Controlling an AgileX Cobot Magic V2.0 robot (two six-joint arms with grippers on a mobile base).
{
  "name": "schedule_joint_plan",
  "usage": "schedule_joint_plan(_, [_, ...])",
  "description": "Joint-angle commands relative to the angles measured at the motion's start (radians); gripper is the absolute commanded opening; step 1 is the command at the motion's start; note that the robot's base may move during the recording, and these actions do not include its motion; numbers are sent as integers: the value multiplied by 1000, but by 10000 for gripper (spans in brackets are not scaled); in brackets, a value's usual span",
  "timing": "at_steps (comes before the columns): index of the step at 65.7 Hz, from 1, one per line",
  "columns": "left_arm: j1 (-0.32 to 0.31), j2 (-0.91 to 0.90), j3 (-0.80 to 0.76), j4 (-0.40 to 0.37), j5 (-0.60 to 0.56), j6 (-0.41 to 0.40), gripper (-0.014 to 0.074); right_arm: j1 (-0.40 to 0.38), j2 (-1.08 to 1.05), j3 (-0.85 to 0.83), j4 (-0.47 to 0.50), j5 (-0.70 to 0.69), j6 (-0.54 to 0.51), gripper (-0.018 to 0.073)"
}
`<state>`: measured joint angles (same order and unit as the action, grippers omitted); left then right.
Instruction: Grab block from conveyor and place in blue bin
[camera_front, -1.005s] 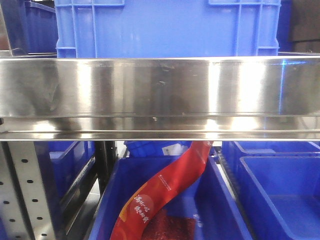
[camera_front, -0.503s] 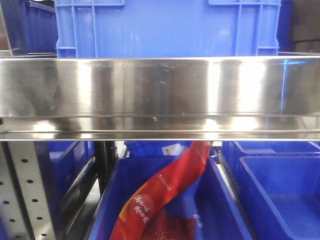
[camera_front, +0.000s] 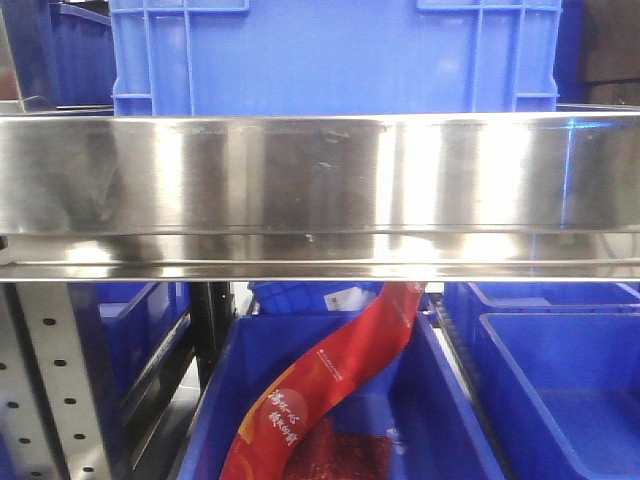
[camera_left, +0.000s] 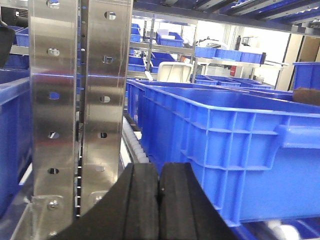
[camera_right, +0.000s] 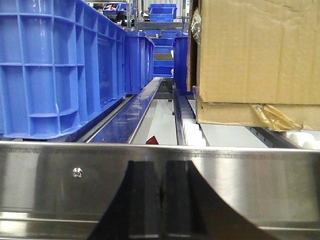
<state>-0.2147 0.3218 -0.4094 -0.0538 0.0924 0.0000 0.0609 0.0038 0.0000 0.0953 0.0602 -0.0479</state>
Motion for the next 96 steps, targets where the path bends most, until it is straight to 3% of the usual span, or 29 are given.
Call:
schedule_joint_plan(1, [24, -22, 21, 97, -25, -10, -111, -7, -4, 0, -9, -23, 0, -162])
schedule_joint_plan(14, [169, -145, 187, 108, -54, -10, -111, -7, -4, 0, -9, -23, 0, -162])
schedule_joint_plan(24, [211, -266, 309, 100, -56, -10, -111, -7, -4, 0, -9, -23, 0, -162])
schedule_joint_plan(35, [211, -322, 409, 74, -60, -10, -111, -7, -4, 0, -9, -23, 0, -162])
schedule_joint_plan(39, [210, -322, 409, 60, -98, -10, -111, -7, -4, 0, -9, -23, 0, -162])
schedule_joint_plan(42, [210, -322, 409, 59, -60, -10, -111, -7, -4, 0, -9, -23, 0, -162])
schedule_joint_plan(96, [210, -322, 409, 59, -67, -10, -111, -7, -4, 0, -9, -23, 0, -162])
